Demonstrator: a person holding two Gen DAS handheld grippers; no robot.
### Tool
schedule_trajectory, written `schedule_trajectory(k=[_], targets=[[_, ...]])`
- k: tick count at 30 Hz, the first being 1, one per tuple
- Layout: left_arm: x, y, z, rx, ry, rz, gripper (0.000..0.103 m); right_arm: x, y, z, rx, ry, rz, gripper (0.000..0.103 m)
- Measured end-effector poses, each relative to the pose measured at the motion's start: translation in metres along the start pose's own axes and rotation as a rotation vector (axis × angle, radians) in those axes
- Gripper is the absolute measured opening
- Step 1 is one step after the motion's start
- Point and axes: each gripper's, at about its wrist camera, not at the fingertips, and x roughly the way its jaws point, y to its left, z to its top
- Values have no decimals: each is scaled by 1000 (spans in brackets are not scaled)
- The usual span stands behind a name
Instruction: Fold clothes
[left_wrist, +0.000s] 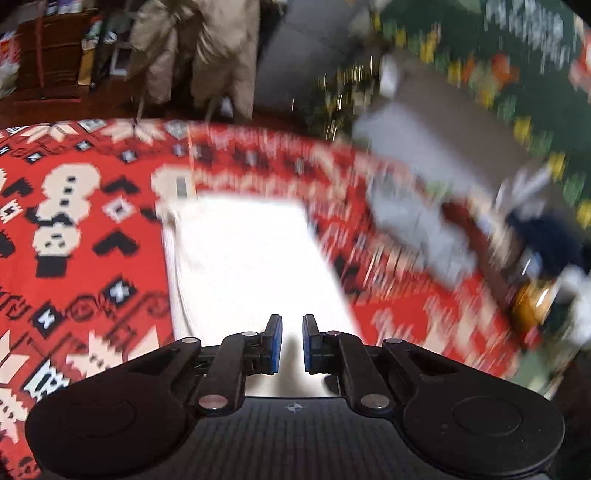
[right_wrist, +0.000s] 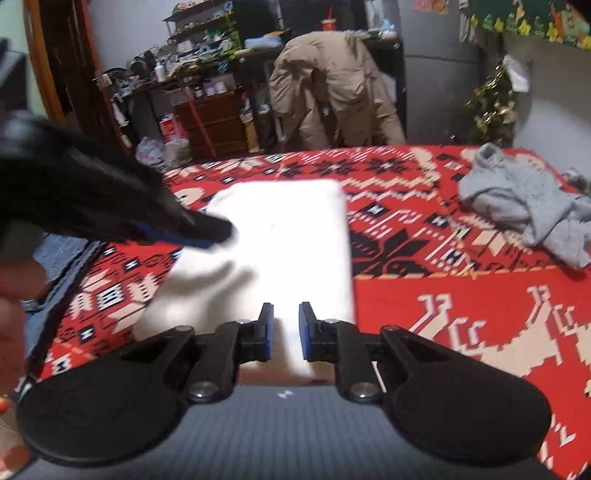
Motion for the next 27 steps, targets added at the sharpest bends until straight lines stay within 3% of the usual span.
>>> schedule_trajectory(k=[2, 7, 12, 17, 18, 22, 27], targets=[[5, -5, -4, 48, 31, 57, 10, -1, 0, -2, -32, 30, 6, 16], [-4, 0, -9, 62, 43, 64, 7, -6, -7, 2, -23, 84, 37, 16], [-9, 4, -14, 70, 31, 75, 7, -13, -18, 10, 24, 44, 24, 16], [-16, 4, -13, 61, -3, 101, 7, -7, -27, 9, 56, 60, -34, 17], [-19, 5, -13, 54, -22, 105, 9, -8, -28, 9, 61, 56, -33, 17], [-34, 10, -8, 15, -106, 115, 32, -13, -28, 12, 76, 23, -19, 20], [-24, 23, -3, -55, -106, 161, 33, -11, -30, 16, 110, 8, -10, 28]])
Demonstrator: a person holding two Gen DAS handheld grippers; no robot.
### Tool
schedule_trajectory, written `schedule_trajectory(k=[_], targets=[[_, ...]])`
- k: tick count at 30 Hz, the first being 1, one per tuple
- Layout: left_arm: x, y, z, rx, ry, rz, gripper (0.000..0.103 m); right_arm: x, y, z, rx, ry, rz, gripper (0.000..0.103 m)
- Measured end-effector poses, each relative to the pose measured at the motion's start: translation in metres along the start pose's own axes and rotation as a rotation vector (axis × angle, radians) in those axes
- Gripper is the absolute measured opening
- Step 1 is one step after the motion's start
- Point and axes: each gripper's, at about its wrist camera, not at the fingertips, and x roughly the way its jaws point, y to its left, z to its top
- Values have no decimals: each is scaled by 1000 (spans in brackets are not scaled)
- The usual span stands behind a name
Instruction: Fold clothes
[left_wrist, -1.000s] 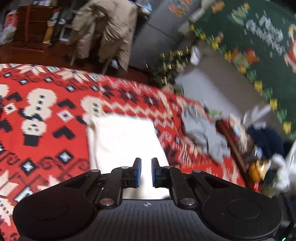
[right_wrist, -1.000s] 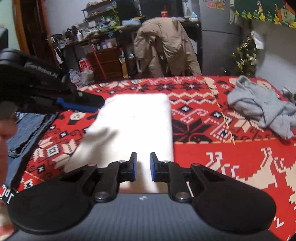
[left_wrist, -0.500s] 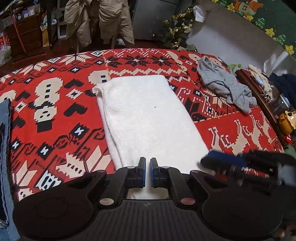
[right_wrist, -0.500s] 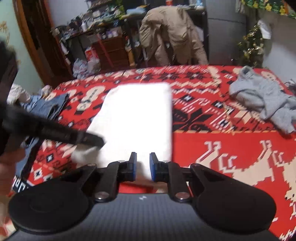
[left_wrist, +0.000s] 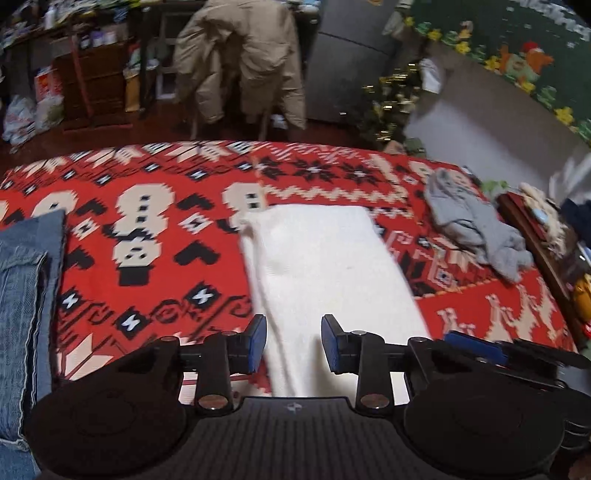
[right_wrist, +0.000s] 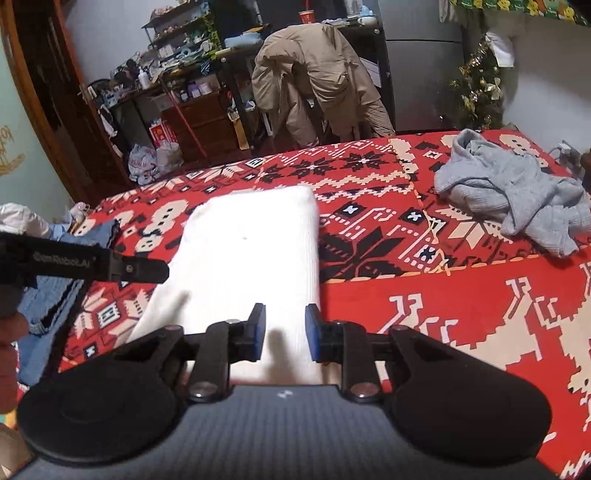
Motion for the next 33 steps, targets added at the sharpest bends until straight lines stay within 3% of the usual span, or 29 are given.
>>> schedule_trajectory(k=[4, 8, 21, 33], targets=[[18, 13, 3, -82, 27, -2, 35, 4, -1, 1, 14, -12, -6, 42], [25, 14, 4, -112, 28, -22, 38, 12, -5, 0, 44, -17, -7, 46], [33, 12, 2, -115, 19, 4, 53, 41, -17, 9, 115, -66, -2, 46], [30, 9, 2, -93, -4, 51, 56, 51, -18, 17, 102, -72, 9, 46]])
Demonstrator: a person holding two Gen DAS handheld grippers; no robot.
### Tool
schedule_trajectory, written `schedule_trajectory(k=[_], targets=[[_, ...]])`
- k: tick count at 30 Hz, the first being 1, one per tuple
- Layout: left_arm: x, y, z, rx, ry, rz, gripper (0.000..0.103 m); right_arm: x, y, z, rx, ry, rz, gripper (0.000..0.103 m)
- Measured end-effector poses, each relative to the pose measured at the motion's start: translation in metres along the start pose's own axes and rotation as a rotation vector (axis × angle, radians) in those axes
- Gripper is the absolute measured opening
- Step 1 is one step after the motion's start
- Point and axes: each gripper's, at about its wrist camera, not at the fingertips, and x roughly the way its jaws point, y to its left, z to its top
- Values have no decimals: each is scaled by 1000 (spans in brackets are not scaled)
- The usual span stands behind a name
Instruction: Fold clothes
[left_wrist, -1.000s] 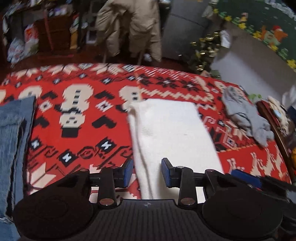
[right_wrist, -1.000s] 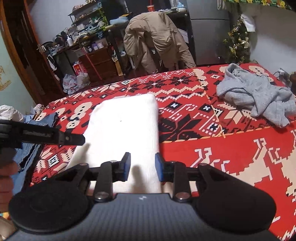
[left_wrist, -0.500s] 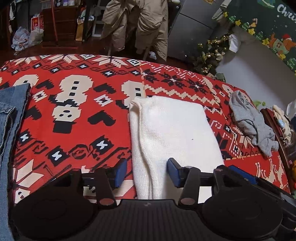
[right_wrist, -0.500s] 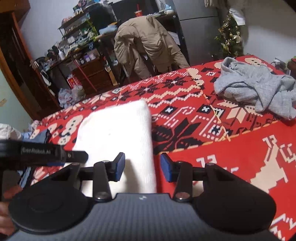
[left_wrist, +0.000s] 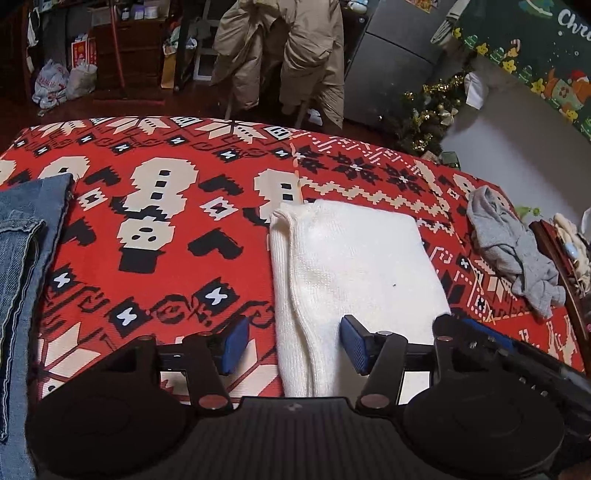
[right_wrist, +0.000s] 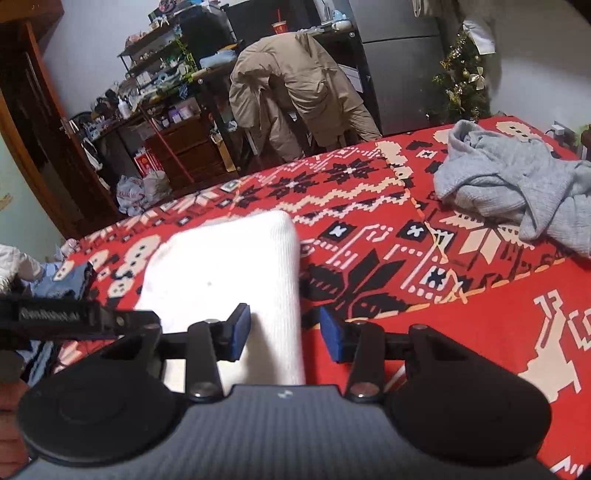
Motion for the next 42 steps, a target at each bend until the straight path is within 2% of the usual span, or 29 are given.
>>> schedule_trajectory(k=[3, 5, 9, 11, 13, 14, 16, 21, 25, 26, 27, 30, 33, 36, 38, 39, 40, 42], targets=[[0, 1, 0, -5, 2, 1, 57, 4, -1, 3, 16, 6, 21, 46], [1, 4, 1, -37, 23, -34, 53, 7, -4, 2, 32, 19, 35, 46], [6, 8, 0, -86, 54, -91, 51, 12, -7, 1, 69, 30, 51, 46], [5, 8, -1, -98, 57, -112, 43, 14, -9, -1, 90, 35, 62, 42], [4, 7, 0, -104, 45, -104, 32, 15, -10, -2, 107, 36, 70, 34], [2, 5, -1, -99, 34, -97, 30, 15, -8, -3, 104, 30, 67, 28], [-2, 2, -1, -81, 10, -81, 25, 13, -1, -4, 76, 14, 47, 25], [-12, -3, 0, -56, -41, -43, 20, 6, 11, -1, 54, -13, 27, 20], [-14, 2, 2, -72, -38, -27, 17, 1, 17, 2, 36, -13, 27, 19], [-12, 4, 0, -70, -31, -24, 18, 2, 17, 1, 36, -7, 26, 19], [-11, 7, -1, -71, -24, -35, 24, 2, 17, 0, 38, 0, 20, 19], [-7, 20, -3, -135, -7, -59, 52, 3, 15, -5, 40, 7, 8, 20], [-2, 31, -4, -194, 11, -83, 54, 3, 13, -6, 32, 6, 16, 24], [6, 30, -4, -201, 31, -107, 56, 5, 9, -7, 47, 8, 32, 26], [9, 28, -4, -203, 33, -125, 47, 7, 6, -8, 61, 9, 45, 26], [7, 26, -4, -200, 27, -133, 34, 8, 4, -8, 67, 9, 51, 26], [5, 24, -3, -196, 20, -139, 30, 8, 3, -8, 73, 10, 54, 24], [0, 13, -3, -149, -6, -98, 26, 8, 4, -7, 78, 9, 56, 21]])
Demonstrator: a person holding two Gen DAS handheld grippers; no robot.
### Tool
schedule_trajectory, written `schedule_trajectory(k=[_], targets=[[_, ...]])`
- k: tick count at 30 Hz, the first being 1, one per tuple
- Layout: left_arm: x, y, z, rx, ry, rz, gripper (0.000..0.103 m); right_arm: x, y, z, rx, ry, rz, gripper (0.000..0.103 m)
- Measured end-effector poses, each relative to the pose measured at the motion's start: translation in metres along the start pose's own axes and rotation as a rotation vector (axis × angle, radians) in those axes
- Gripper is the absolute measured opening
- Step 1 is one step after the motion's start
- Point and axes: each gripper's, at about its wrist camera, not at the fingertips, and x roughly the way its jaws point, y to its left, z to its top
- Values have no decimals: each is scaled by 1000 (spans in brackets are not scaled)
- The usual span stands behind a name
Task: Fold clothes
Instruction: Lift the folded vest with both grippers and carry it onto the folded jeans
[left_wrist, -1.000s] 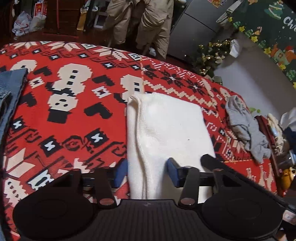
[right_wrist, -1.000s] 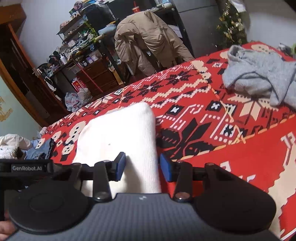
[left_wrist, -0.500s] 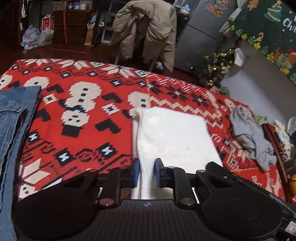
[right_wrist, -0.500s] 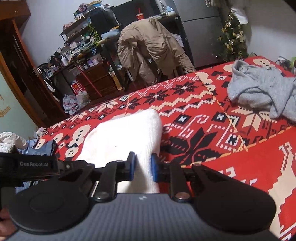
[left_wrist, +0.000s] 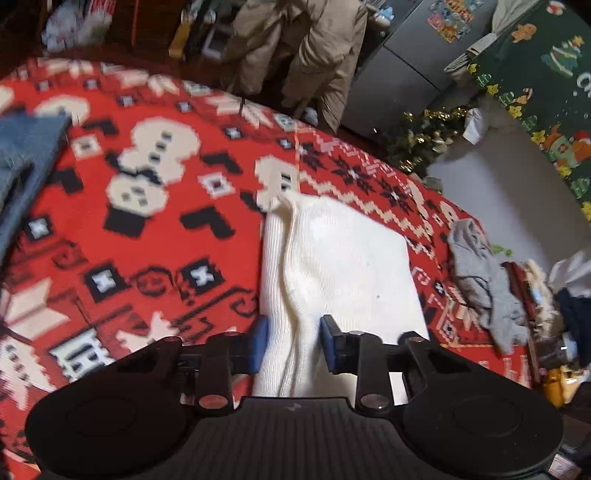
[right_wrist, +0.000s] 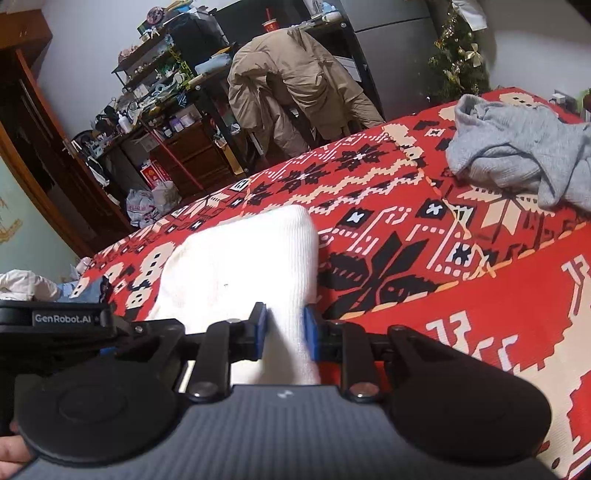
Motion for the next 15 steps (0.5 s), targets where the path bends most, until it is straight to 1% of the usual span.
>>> schedule_trajectory(k=[2, 4, 6, 7, 9, 12, 15], targets=[[-8, -14, -2, 58, -33, 53, 23, -2, 5, 2, -15, -5, -9, 18], [-20, -22, -2, 100, -75, 90, 22, -6, 15, 4, -45, -21, -26, 17], [-37, -21, 3, 108, -102, 102, 22, -12, 26, 9, -47, -33, -20, 17], [-47, -17, 6, 97, -108, 100, 22, -17, 32, 12, -45, -42, -13, 16], [-67, -1, 16, 59, -96, 84, 22, -25, 53, 16, -53, -57, -2, 16], [-98, 33, 31, 26, -96, 77, 22, -32, 93, 16, -63, -72, 4, 16], [-132, 72, 44, 23, -117, 120, 22, -24, 147, 9, -64, -65, 36, 16]])
